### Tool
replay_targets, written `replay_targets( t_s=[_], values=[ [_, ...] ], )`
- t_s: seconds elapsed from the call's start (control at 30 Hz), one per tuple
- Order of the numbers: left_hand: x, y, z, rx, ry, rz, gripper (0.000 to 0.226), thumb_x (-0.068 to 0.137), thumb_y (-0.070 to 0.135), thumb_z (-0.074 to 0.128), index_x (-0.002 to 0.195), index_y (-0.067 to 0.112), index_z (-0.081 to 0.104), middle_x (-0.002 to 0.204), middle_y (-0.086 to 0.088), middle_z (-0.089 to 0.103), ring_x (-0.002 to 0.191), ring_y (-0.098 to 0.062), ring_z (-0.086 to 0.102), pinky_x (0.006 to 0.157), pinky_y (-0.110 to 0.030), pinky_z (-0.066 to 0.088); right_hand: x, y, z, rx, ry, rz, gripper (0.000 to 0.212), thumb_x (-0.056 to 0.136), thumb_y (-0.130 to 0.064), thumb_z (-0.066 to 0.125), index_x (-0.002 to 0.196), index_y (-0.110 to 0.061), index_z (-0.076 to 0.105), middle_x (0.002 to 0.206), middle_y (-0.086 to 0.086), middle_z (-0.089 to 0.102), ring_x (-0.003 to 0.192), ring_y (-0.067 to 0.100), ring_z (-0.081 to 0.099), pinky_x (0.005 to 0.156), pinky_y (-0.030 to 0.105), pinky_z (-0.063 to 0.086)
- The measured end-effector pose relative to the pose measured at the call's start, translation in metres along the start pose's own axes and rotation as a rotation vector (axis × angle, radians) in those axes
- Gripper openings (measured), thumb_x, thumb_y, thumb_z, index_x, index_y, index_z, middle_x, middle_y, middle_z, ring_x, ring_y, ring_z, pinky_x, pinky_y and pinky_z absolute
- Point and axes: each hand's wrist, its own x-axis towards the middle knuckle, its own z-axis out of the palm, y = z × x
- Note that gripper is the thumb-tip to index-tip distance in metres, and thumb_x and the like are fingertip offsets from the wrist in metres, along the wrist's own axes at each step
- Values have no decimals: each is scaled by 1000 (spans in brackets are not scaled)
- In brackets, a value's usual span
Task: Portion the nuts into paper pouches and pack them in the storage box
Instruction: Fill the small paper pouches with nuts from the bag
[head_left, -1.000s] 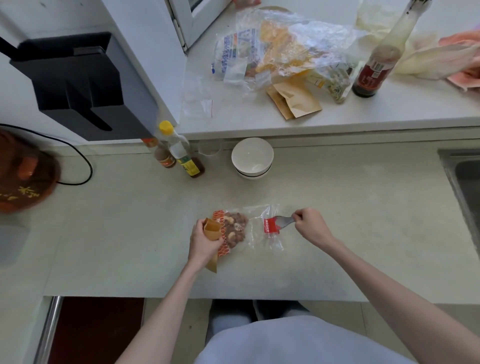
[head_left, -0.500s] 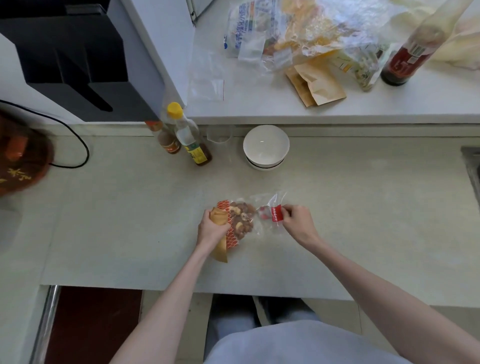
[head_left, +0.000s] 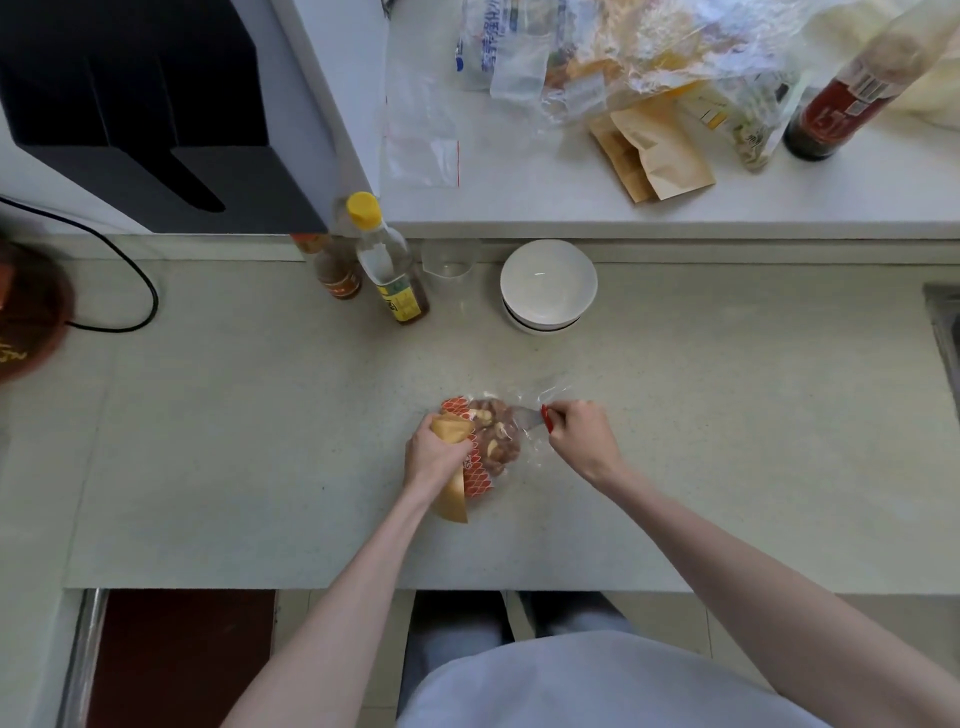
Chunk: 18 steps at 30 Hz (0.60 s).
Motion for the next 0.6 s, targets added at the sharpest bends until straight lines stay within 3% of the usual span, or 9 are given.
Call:
replay_targets(
  t_s=[0.1, 0.3, 0.47, 0.6],
  values=[
    [4, -2, 0, -3, -12, 2, 55, 72, 17, 74, 123, 21, 55, 99, 3, 62, 76, -5, 58, 60, -17, 43, 1, -3, 8, 25, -5, 25, 27, 85, -2, 53, 58, -4, 55, 51, 15, 44, 49, 27, 31, 51, 31, 23],
    [8, -4, -1, -19, -25, -2, 55, 76, 21, 75, 127, 20, 55, 85, 14, 57, 74, -8, 61, 62, -24, 52, 3, -7, 27, 145, -104, 150, 26, 84, 0, 50, 62, 7, 62, 60, 26, 58, 53, 18, 39, 51, 30, 28],
    [11, -5, -3, -27, -46, -19, 49, 75, 19, 75, 120, 21, 56, 94, 2, 65, 81, -18, 66, 74, -35, 59, 8, 0, 29, 314, -193, 291, 31, 80, 7, 45, 56, -7, 59, 54, 10, 50, 52, 18, 42, 51, 27, 34],
    [12, -4, -3, -26, -34, -44, 43, 74, 19, 76, 112, 22, 56, 96, -1, 64, 85, -20, 65, 79, -36, 58, 7, 5, 26, 456, -201, 389, 27, 77, 8, 44, 63, -2, 64, 48, 1, 48, 45, 12, 40, 40, 19, 31]
  ],
)
